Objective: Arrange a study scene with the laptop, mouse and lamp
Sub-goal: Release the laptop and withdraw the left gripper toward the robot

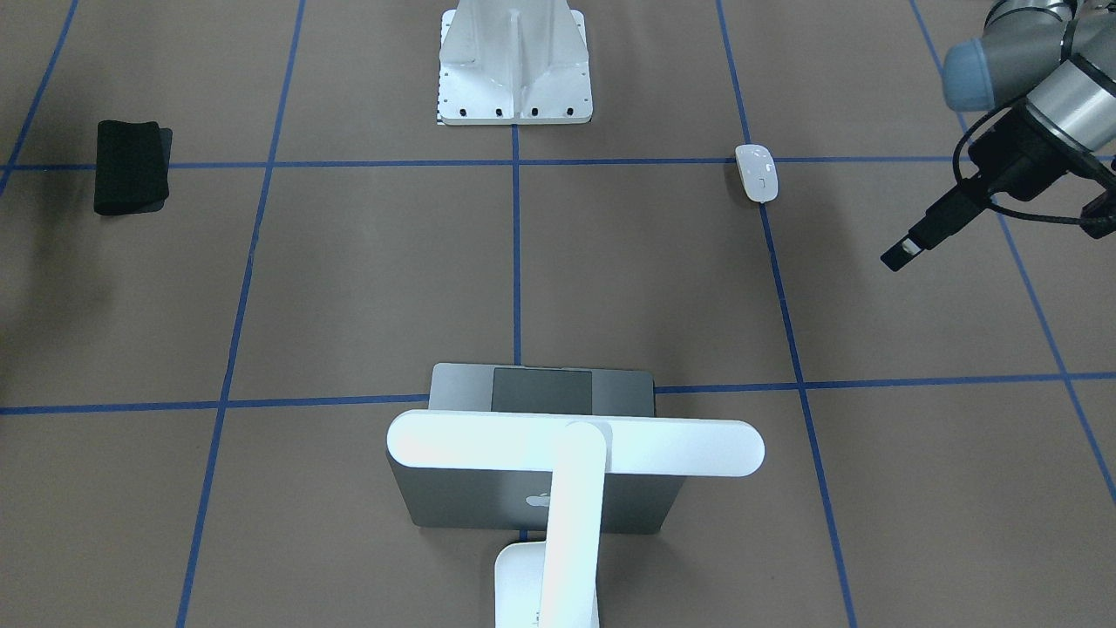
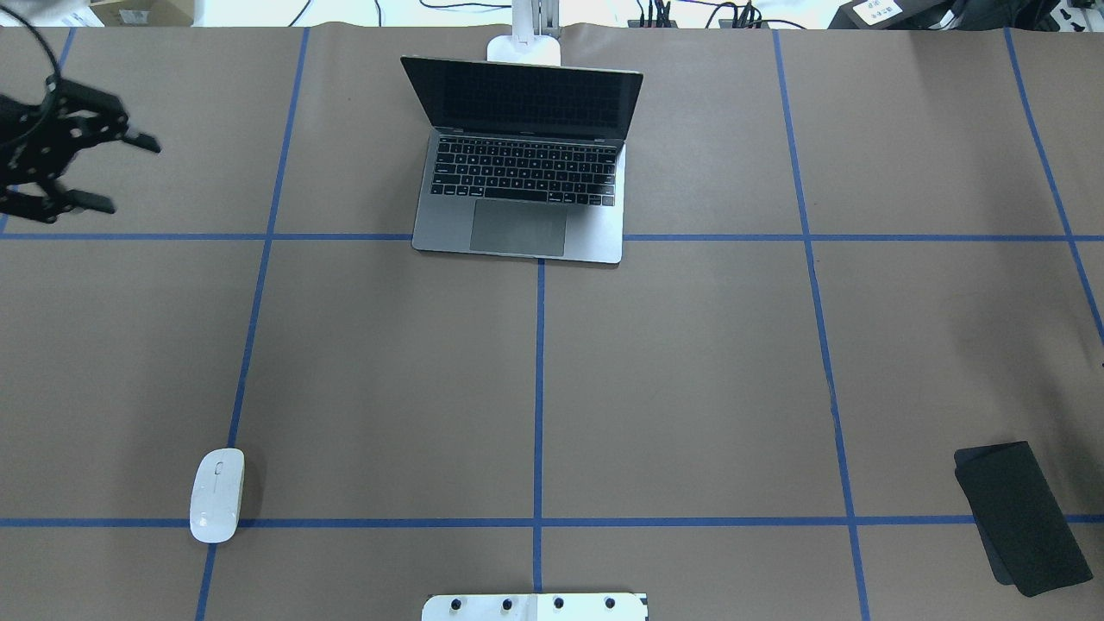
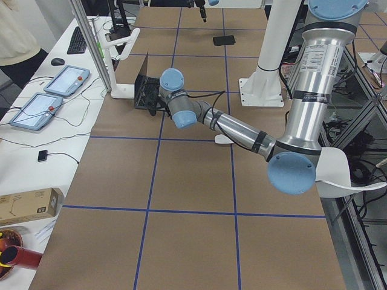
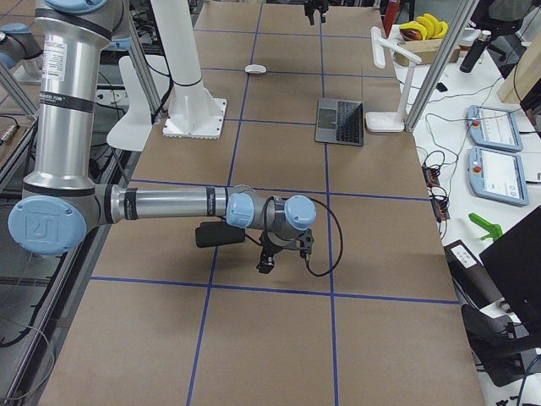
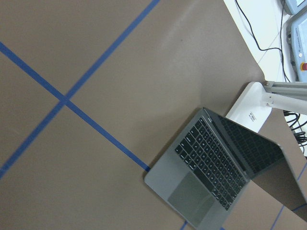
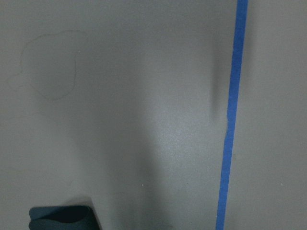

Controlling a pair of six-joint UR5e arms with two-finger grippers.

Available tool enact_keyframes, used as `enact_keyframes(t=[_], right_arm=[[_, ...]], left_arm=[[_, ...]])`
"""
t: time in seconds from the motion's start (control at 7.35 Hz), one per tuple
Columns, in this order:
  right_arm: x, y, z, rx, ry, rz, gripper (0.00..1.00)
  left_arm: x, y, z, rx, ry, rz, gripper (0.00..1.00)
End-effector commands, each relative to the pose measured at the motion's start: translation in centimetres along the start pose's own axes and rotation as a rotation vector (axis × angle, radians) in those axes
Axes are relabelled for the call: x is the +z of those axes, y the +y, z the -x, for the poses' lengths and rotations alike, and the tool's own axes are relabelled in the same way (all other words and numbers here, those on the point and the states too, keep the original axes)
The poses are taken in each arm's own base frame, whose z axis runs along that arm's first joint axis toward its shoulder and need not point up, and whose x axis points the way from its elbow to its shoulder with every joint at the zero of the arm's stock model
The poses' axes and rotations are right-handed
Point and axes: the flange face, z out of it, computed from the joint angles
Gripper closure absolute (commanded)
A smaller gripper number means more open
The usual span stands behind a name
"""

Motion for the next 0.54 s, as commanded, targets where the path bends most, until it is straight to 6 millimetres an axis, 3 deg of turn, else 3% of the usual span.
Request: enact_keyframes(t=[0.0,0.27,0.41], right_arm=[[2.0,-0.1,1.2,-0.012,-0.051,0.049,0.0],[3.3,0.0,1.5,-0.011,-0.066,0.082,0.0],[4.4,0.4,2.2,-0.016,-0.12,0.112,0.0]], left_arm=[[-2.2,-1.4,9.1,0.146,-0.089,-0.031,0.07],[-5.4,-2.6,16.3,0.266,-0.152,-0.066,0.07],[-6.5,-2.5,18.9,0.316,-0.175,-0.071,0.07]])
